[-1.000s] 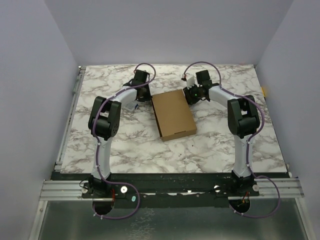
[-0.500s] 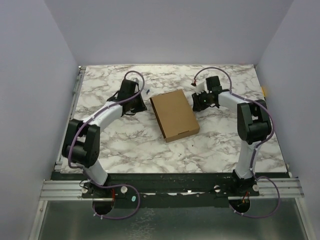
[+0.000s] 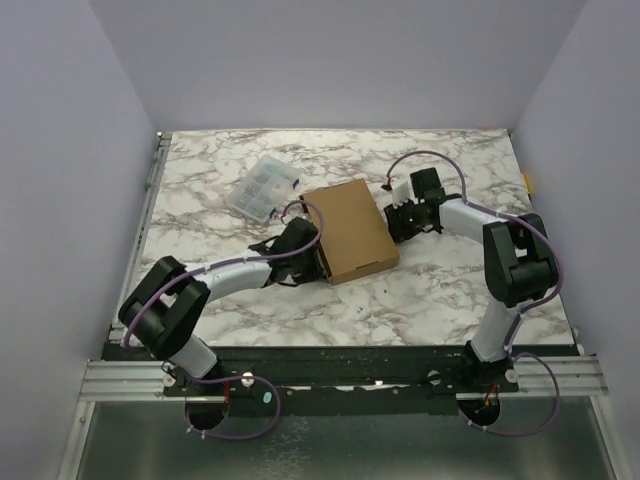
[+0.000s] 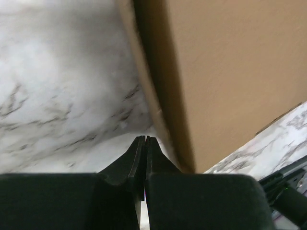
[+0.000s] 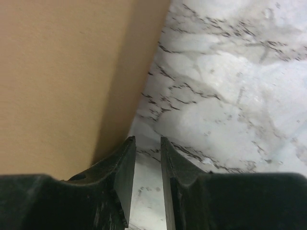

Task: Fold the paper box
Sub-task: Close the paper box at the center of the board.

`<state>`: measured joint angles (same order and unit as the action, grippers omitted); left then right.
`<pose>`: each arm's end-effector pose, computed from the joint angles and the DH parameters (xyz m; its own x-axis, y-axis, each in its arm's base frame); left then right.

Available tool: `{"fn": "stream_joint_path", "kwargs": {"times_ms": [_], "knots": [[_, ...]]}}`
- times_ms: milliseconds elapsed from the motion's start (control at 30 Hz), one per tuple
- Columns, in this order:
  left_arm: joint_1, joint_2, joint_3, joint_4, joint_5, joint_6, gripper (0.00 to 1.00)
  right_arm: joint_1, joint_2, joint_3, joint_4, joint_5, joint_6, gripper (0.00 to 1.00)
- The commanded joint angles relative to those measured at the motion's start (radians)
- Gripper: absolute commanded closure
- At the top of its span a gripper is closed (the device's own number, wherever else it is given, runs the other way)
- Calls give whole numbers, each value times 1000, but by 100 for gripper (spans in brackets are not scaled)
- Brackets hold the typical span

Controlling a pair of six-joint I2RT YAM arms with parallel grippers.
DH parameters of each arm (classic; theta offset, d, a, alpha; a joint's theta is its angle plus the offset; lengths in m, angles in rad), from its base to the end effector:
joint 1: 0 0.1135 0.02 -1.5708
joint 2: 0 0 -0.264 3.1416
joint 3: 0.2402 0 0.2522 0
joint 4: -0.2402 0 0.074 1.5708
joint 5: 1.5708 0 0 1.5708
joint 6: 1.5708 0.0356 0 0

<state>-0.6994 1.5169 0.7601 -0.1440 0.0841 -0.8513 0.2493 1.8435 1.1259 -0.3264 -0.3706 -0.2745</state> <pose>0.2223 -0.1909 0.1667 -0.9078 -0.2157 -0.3597 -0.0021 0.8599 -0.5105 0.3544 0.1035 0.1592 -0.6962 -0.4380 -0.5688 -0.6183 0.7684 0.1651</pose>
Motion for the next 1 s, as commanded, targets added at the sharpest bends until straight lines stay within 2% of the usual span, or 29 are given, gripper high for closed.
{"fn": "stream_joint_path", "kwargs": {"times_ms": [0, 200, 367, 467, 600, 800, 967], "knots": [[-48, 92, 123, 61, -67, -74, 100, 83, 0, -20, 5, 64, 25, 69], [-99, 257, 345, 61, -19, -106, 100, 205, 9, -23, 13, 138, 64, 71], [-116, 328, 426, 60, -21, -152, 100, 236, 2, -58, 32, 181, 75, 73], [-105, 282, 369, 46, -50, -135, 100, 195, -21, -84, 61, 192, 77, 72], [-80, 170, 204, 34, -59, -116, 100, 125, -22, -77, 53, 166, 63, 72], [-85, 20, -5, 28, -52, -147, 100, 116, -4, -65, 51, 156, 63, 72], [-88, -39, -59, 4, -57, -162, 100, 116, 6, -60, 47, 156, 66, 72]]}}
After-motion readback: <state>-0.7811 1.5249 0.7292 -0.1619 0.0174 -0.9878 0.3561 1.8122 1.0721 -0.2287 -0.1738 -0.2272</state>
